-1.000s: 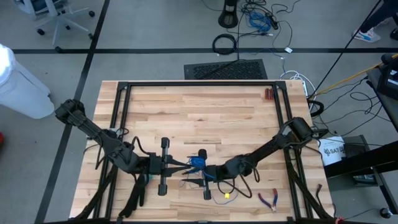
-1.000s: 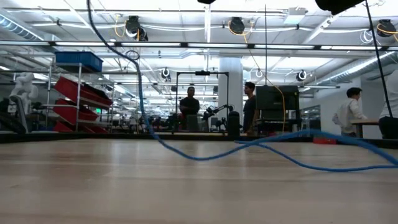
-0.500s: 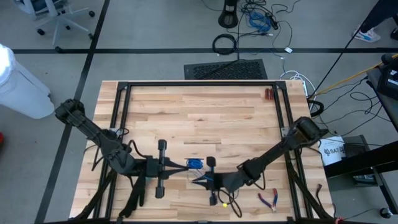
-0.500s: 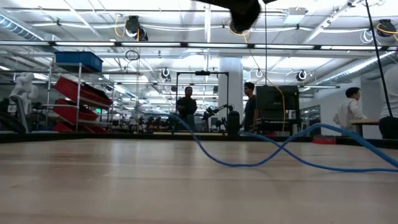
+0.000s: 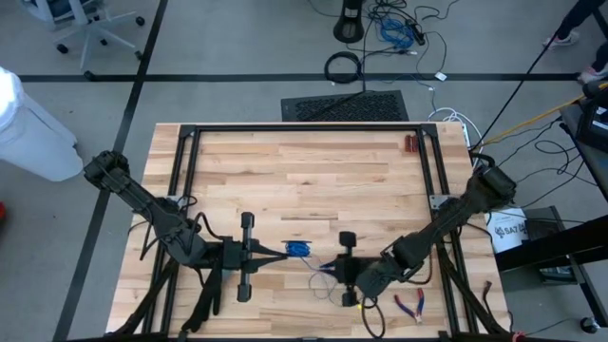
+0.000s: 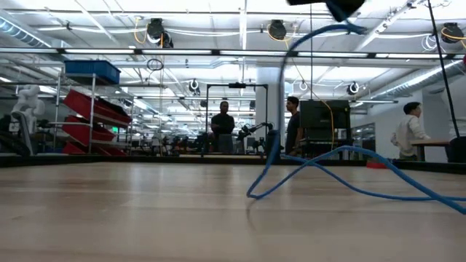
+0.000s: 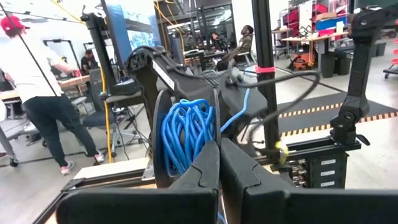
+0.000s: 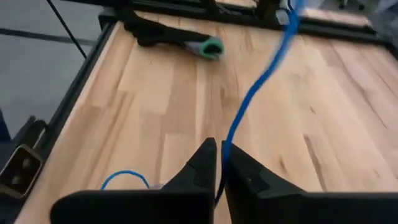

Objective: Coil cords
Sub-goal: Coil the blue wire onto the black spool

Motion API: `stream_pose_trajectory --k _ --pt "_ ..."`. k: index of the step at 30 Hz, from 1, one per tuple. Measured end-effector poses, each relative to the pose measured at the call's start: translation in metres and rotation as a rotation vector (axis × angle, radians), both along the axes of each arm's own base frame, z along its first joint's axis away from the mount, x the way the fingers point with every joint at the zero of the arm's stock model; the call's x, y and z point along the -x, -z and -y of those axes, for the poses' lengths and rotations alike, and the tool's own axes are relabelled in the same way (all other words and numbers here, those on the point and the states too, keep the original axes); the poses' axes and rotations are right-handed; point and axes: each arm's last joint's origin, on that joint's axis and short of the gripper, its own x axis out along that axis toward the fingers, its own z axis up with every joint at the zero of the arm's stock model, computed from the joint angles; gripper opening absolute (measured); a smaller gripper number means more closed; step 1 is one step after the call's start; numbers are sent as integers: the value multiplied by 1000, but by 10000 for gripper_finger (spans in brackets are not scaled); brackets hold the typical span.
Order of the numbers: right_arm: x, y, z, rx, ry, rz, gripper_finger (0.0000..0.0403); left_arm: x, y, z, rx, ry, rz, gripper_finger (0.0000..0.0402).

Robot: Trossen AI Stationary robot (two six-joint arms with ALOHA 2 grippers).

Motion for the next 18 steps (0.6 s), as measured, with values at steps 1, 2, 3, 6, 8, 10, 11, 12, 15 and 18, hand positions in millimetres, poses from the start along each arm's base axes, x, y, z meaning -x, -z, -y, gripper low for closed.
stream_pose_trajectory --k 1,2,3,6,8,10,11,12,15,18 --pt "6 -3 1 -6 6 -22 20 0 0 0 3 2 -3 0" --pt "11 -6 2 -15 8 -42 24 0 1 0 1 10 -5 0" --pt "17 -9 2 -23 7 -61 28 0 1 1 -1 19 -7 0" --pt "34 -12 2 -44 4 -141 41 0 3 2 -17 49 -25 0" --pt "42 -9 2 -55 10 -203 51 0 3 2 -18 62 -25 0" --pt "46 -6 0 -58 23 -229 61 0 3 2 -17 65 -24 0" --pt "47 -6 -1 -59 32 -216 66 0 3 2 -17 65 -24 0" --pt "45 -6 -3 -67 47 -173 70 0 3 2 -18 65 -25 0" --pt "38 -7 -6 -118 151 71 82 0 3 2 -17 65 -24 0" --pt "34 -6 -6 -149 167 247 93 0 4 2 -25 65 -35 0"
